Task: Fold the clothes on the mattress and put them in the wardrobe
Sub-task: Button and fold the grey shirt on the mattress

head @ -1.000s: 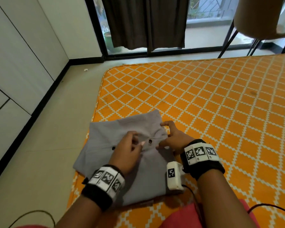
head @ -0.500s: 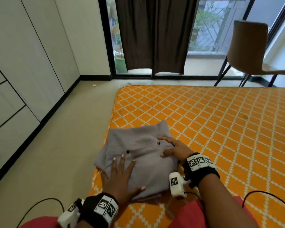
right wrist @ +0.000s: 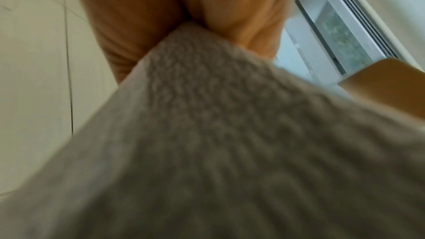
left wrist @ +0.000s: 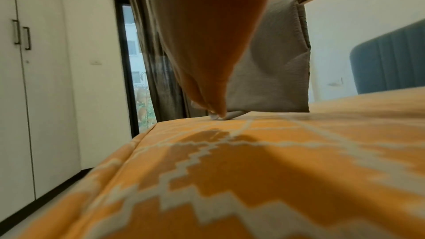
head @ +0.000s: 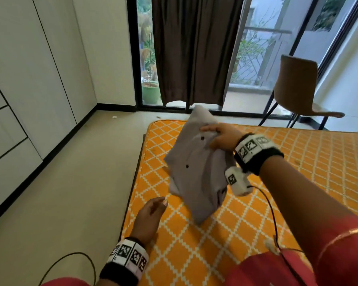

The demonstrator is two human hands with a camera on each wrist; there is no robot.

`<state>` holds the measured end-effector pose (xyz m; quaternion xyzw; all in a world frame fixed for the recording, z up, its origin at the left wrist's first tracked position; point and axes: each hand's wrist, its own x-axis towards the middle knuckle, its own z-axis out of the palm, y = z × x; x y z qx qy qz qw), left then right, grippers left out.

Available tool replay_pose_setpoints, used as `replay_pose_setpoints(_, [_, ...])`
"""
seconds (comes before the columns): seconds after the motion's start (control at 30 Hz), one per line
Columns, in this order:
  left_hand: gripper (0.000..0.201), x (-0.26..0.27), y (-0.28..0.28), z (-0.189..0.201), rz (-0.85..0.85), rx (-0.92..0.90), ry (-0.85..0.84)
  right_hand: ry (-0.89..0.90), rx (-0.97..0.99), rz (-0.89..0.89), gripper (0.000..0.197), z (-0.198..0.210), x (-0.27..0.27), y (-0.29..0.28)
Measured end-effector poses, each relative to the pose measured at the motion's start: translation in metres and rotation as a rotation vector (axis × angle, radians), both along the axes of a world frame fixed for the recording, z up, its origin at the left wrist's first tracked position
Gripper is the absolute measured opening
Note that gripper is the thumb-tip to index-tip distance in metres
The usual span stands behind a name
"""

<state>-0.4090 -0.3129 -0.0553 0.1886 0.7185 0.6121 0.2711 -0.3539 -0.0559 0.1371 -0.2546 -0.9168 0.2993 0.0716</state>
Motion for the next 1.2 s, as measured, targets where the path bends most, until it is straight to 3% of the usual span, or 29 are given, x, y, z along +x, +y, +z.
replay_pose_setpoints(0.17, [0.027,-0.007,-0.004,0.002,0.047,0.042,-0.364,-0.112,0.462,0.025,0.065,0.066,-0.018,0.001])
replay_pose_setpoints(0.27, [0.039,-0.016,-0.007,-0.001,0.101,0.09,-0.504,-0.171,0.606,0.126,0.056,0.07,-0.027,-0.028])
replay_pose_setpoints(0.33, [0.052,-0.022,-0.011,-0.002,0.113,0.06,-0.569,-0.268,0.693,0.17,0.048,0.042,-0.032,-0.058])
replay_pose_setpoints(0.4, [0.065,-0.025,-0.017,0.0,0.132,0.032,-0.611,-0.345,0.706,0.164,0.041,-0.011,-0.037,-0.092])
replay_pose_setpoints(0.47, [0.076,-0.029,-0.023,-0.001,0.169,0.03,-0.642,-0.384,0.55,0.115,0.034,-0.073,-0.034,-0.126])
replay_pose_setpoints(0.57, [0.085,-0.033,-0.033,0.0,0.199,0.065,-0.684,-0.476,0.351,0.182,0.039,-0.145,-0.02,-0.185])
replay_pose_setpoints(0.63, [0.079,-0.032,-0.022,0.004,0.257,0.032,-0.678,-0.534,0.396,0.266,0.046,-0.167,-0.007,-0.214])
replay_pose_setpoints(0.73, [0.075,-0.036,-0.011,0.002,0.522,-0.002,-0.56,-0.483,0.377,0.25,0.048,-0.187,0.014,-0.235])
replay_pose_setpoints(0.8, [0.057,-0.038,-0.016,0.0,0.363,-0.006,-0.556,-0.427,0.376,0.222,0.044,-0.184,0.031,-0.241])
replay_pose_setpoints(0.87, [0.052,-0.044,-0.024,-0.007,0.322,-0.065,-0.53,-0.227,0.352,0.24,0.034,-0.188,0.044,-0.237])
replay_pose_setpoints(0.93, [0.064,-0.048,-0.029,-0.013,0.38,-0.103,-0.42,-0.003,0.22,0.055,0.032,-0.18,0.056,-0.227])
replay_pose_setpoints(1.0, [0.071,-0.048,-0.032,-0.006,0.386,-0.135,-0.296,0.029,-0.018,-0.331,0.033,-0.182,0.063,-0.208])
replay_pose_setpoints(1.07, [0.07,-0.049,-0.034,-0.006,0.379,-0.157,-0.201,0.0,-0.29,-0.696,0.05,-0.187,0.068,-0.188])
replay_pose_setpoints(1.13, [0.054,-0.051,-0.038,-0.004,0.357,-0.2,-0.107,-0.036,-0.414,-0.891,0.065,-0.194,0.076,-0.174])
replay_pose_setpoints(1.2, [0.032,-0.055,-0.041,-0.005,0.311,-0.32,-0.034,-0.088,-0.456,-0.907,0.072,-0.195,0.078,-0.166])
